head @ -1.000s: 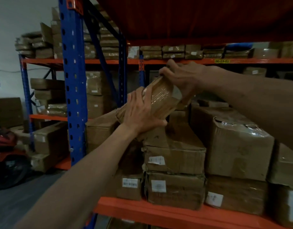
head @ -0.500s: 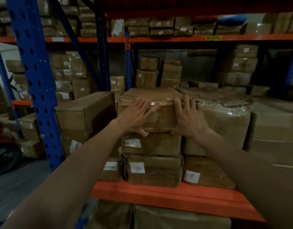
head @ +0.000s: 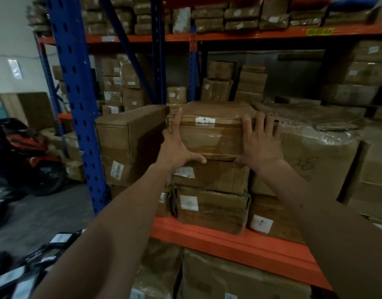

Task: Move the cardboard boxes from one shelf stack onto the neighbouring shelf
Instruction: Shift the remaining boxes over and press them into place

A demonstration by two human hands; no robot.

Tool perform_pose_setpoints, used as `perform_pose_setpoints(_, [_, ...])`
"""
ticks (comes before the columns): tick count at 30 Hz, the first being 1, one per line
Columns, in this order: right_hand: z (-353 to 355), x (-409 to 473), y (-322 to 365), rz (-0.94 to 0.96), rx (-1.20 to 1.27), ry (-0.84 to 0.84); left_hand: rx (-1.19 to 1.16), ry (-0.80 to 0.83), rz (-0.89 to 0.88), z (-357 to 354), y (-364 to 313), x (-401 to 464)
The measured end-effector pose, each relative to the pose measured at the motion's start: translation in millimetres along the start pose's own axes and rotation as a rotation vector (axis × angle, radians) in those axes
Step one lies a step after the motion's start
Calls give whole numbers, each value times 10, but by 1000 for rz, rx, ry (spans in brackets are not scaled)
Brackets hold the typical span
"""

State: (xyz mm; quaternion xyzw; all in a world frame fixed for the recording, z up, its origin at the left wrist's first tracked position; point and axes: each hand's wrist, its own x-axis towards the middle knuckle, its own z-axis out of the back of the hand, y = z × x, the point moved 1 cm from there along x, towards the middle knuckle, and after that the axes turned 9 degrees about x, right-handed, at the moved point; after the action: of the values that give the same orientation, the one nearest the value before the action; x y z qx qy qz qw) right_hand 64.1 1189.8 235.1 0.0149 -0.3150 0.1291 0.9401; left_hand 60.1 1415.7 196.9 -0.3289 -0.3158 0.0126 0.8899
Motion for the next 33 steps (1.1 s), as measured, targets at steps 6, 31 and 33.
perform_pose_setpoints(6, [116,26,79,-55,-19,75,3,-15,1,-7,-4,-48])
perform_pose_setpoints(31, [-128,1199,3683,625,-208,306,313,-264,213,641,1973,94])
perform_pose_setpoints(33, [-170,1284,3654,541,-280,426,340,-213,133,574,1955,75])
